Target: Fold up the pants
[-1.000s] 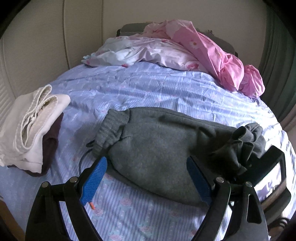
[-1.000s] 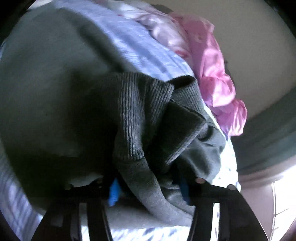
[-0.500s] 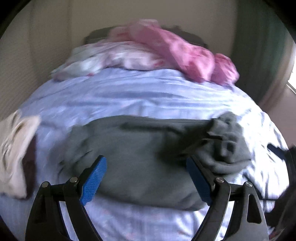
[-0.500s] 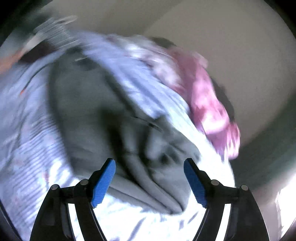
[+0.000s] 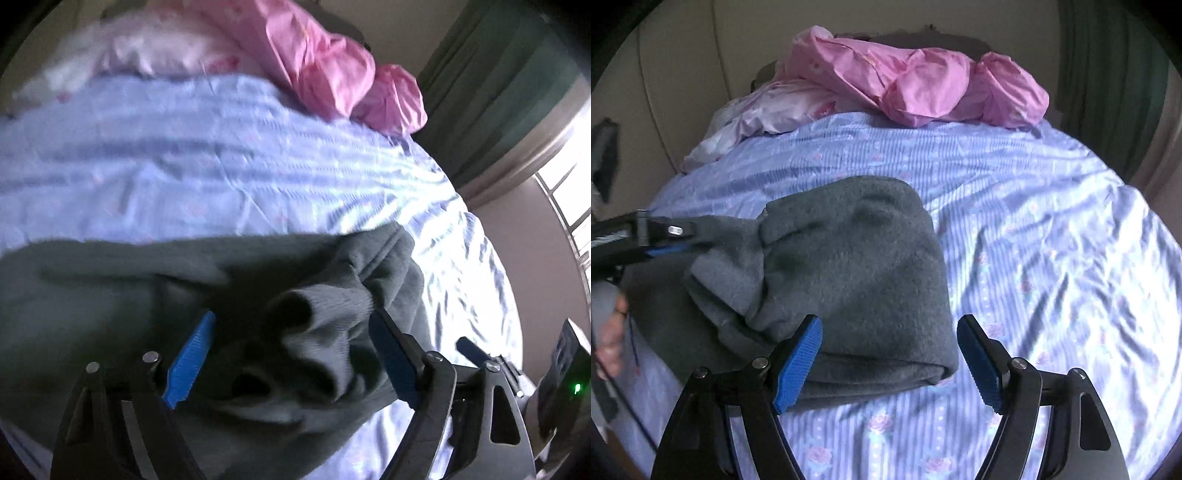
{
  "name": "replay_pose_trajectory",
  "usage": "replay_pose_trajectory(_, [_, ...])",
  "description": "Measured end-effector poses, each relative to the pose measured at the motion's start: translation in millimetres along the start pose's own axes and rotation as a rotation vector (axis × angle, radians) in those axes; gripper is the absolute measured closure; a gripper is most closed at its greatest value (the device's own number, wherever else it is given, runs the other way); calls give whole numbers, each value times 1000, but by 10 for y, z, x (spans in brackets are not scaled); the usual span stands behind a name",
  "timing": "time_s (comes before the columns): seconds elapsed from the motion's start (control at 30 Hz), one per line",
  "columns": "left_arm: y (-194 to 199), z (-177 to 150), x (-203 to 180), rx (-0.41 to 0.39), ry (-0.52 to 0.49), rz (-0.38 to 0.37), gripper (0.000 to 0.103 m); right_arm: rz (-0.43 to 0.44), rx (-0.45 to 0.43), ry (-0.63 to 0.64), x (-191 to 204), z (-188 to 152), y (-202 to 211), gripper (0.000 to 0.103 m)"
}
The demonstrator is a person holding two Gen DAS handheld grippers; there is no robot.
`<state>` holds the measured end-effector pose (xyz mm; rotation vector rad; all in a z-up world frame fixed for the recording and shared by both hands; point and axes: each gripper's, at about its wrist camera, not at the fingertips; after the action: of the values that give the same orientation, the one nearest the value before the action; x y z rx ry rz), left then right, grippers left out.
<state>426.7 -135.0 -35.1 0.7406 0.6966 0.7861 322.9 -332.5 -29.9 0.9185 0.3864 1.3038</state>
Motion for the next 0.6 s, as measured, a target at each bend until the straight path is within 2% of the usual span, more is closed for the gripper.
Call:
replay_pose_trajectory(0.03, [-59, -10, -24, 16, 5, -18, 46, 9, -1, -5, 0, -8, -4, 27])
replay_pose_trajectory(0.07, [-92, -22, -36, 27, 6, -15, 55, 15, -3, -2, 15, -9, -20, 27])
replay_pose_trajectory(0.1, [-114, -32, -35, 36, 14, 14, 75, 18, -4, 0, 28, -17, -32, 27])
replay_pose_trajectory(0.13, [-106, -54, -16, 34, 26, 35, 81, 26, -2, 5, 45, -12, -63, 27])
replay_pose_trajectory(0.2, [-22, -96, 83, 6, 81, 31, 91, 34, 17, 13, 79, -39, -135, 27])
replay_pose_trajectory(0.3, [73, -205, 298, 4, 168, 28, 93, 17, 33, 30, 106, -93, -186, 27])
replay_pose_trajectory(0.37, [36, -273, 373, 26, 166, 67, 95, -7, 40, 49, 121, -131, -232, 27])
replay_pose_trajectory(0.47, [-102, -388, 407, 66, 169, 76, 95, -38, 113, 46, 95, -173, -395, 27])
replay_pose_trajectory(0.53, [-144, -438, 392, 66, 156, 95, 95, -72, 154, 55, 60, -226, -504, 27])
replay_pose_trajectory(0.6, [-166, -465, 370, 66, 140, 118, 95, -79, 152, 65, 32, -283, -523, 27])
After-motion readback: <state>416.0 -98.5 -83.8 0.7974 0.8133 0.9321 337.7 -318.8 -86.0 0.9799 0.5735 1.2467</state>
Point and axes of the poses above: each gripper's, at about its wrist camera, not at the fingertips, and y roughly against the way its jaws point, x to its left, z to its top, and after that the axes turned 14 degrees about -y, right-handed
